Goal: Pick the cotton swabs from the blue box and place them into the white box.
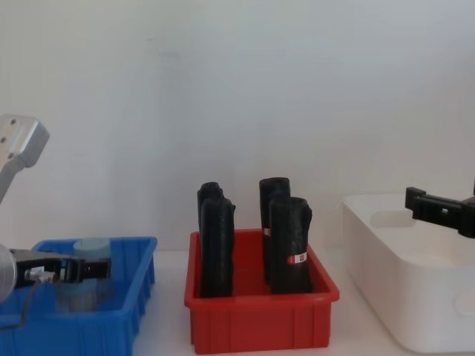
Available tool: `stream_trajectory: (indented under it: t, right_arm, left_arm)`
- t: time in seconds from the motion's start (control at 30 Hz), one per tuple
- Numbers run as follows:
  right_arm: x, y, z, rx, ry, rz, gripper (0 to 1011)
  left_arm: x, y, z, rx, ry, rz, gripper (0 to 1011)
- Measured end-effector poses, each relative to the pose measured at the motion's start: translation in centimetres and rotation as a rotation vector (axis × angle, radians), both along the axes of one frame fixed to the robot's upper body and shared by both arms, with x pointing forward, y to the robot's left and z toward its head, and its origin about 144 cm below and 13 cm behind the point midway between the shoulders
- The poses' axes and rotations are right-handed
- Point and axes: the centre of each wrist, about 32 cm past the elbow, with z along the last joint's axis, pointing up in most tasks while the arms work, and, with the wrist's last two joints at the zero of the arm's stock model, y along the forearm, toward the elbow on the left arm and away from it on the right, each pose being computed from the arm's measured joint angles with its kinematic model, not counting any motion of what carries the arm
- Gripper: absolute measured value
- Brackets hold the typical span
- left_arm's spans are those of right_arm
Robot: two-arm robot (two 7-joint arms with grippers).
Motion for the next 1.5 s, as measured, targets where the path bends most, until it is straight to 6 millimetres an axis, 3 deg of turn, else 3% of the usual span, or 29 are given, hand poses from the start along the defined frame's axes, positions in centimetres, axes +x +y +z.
stream_trajectory:
  t: [0.47,0.9,1.2,1.5]
  right_arm:
    - [0.0,0.0,0.0,0.000,0.000,0.000,1002]
    - [0.0,0.0,0.0,0.000,0.000,0.000,1001]
    - [0.0,0.0,0.0,0.000,0.000,0.000,1002]
    - [0.0,0.0,0.0,0.000,0.000,0.000,1001]
  left_arm:
    - [0.7,0.7,-0.7,-0.009,0.022,-0.001,994]
    - [1.1,1.1,-1.0,-0.019,0.024,-0.017,669]
    - [1.2,1.2,-1.0,-0.017,0.022,-0.025,669]
    - [1.0,1.1,0.4,0.002,-0.023,-0.046,669]
